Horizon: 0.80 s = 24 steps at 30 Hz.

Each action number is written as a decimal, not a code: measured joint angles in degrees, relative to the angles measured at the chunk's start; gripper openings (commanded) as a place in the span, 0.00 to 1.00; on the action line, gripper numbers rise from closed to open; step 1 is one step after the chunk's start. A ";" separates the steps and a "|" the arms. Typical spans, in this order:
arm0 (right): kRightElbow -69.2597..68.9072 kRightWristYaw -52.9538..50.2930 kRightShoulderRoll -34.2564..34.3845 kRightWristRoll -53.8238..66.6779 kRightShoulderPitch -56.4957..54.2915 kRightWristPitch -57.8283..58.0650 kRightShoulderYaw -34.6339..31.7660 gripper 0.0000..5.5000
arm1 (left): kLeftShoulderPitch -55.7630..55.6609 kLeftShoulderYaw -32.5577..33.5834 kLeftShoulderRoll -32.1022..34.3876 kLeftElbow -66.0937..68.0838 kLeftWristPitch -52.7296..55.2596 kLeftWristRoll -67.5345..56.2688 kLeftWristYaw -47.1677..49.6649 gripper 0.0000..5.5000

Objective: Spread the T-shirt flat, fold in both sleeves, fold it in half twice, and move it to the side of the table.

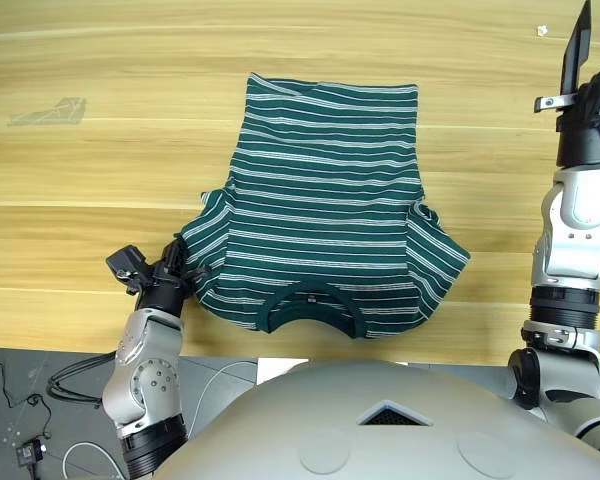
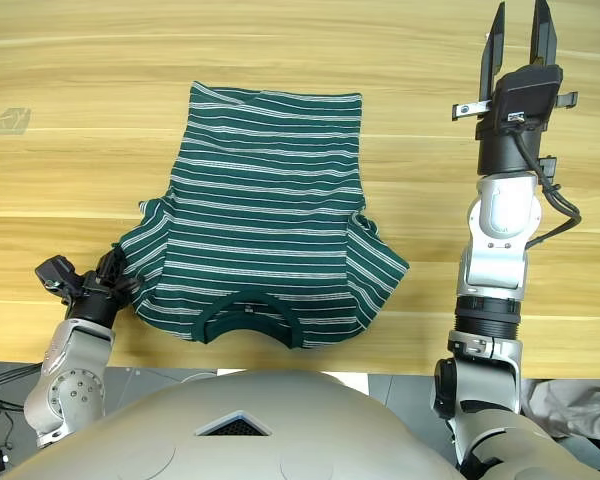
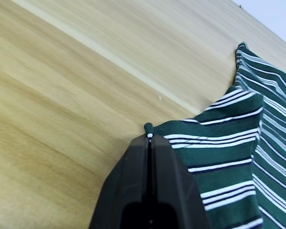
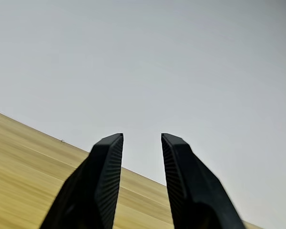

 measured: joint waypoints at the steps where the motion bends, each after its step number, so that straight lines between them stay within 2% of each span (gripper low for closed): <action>1: 0.00 0.00 0.01 0.00 0.00 0.00 0.11 0.27 | -0.01 -0.03 -0.05 0.02 -0.11 0.12 0.00 0.00; 5: 0.00 0.00 0.10 -0.02 0.00 0.00 0.53 0.27 | 0.02 -0.50 -0.25 -0.03 -1.02 1.78 0.02 0.00; 10: 0.00 0.00 0.11 -0.03 0.03 0.04 1.09 0.27 | 2.65 -3.93 -0.91 -1.60 -7.07 7.53 -2.14 0.00; 21: 0.69 0.15 0.10 -1.03 0.12 0.03 1.93 0.27 | 7.66 -20.60 3.22 -7.70 -21.25 23.82 -11.85 0.00; 24: 1.14 0.19 0.11 -1.11 0.11 0.03 2.25 0.27 | 8.86 -26.84 5.56 -9.87 -24.05 28.31 -14.32 0.00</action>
